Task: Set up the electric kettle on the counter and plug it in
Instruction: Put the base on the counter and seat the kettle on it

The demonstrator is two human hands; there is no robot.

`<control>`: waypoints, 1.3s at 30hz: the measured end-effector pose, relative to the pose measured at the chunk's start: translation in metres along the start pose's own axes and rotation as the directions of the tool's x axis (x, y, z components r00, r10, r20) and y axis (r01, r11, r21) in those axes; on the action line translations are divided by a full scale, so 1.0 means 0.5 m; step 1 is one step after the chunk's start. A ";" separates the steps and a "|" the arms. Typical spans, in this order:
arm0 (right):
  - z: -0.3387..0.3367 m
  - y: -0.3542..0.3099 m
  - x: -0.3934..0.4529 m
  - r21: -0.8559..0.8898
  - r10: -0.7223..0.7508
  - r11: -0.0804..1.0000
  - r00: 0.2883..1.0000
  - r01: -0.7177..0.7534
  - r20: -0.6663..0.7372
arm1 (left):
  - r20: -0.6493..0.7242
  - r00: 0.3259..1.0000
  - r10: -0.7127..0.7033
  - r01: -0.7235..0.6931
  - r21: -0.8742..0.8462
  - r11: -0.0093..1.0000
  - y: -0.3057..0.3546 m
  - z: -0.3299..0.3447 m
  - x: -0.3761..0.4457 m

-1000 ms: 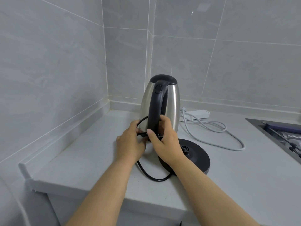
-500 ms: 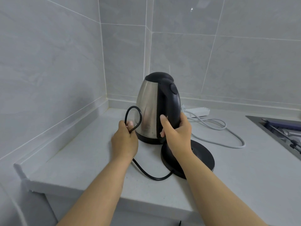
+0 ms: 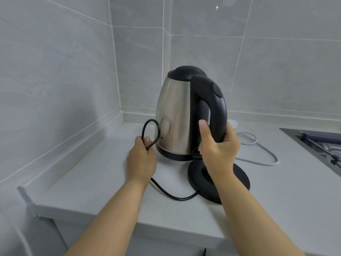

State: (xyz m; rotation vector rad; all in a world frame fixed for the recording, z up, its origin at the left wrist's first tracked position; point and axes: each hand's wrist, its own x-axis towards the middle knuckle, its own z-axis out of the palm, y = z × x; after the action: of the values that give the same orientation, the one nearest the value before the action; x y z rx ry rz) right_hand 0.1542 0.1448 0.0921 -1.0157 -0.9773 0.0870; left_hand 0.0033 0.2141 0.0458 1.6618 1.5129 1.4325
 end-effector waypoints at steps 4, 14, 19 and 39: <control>-0.030 -0.009 -0.023 0.050 -0.037 0.998 0.997 0.040 -0.061 | 0.002 1.000 -0.013 0.013 0.018 1.000 -0.002 0.000 -0.001; -0.107 -0.035 -0.065 0.083 -0.016 0.996 0.987 0.030 -0.161 | 0.022 0.999 -0.025 0.024 0.036 0.999 -0.004 0.000 0.003; -0.134 -0.056 -0.079 0.063 -0.059 0.995 0.983 0.071 -0.173 | 0.019 1.000 -0.012 0.011 0.036 0.999 -0.008 0.003 0.005; -0.239 -0.154 -0.112 -0.116 -0.103 0.990 0.977 0.083 -0.186 | 0.022 0.999 -0.032 0.031 0.028 0.999 -0.004 0.001 -0.002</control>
State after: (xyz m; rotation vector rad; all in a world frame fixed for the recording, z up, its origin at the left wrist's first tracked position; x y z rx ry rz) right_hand 0.1794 -0.0057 0.0941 -1.0542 -0.8588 -0.1405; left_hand 0.0030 0.2139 0.0435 1.6575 1.5460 1.3783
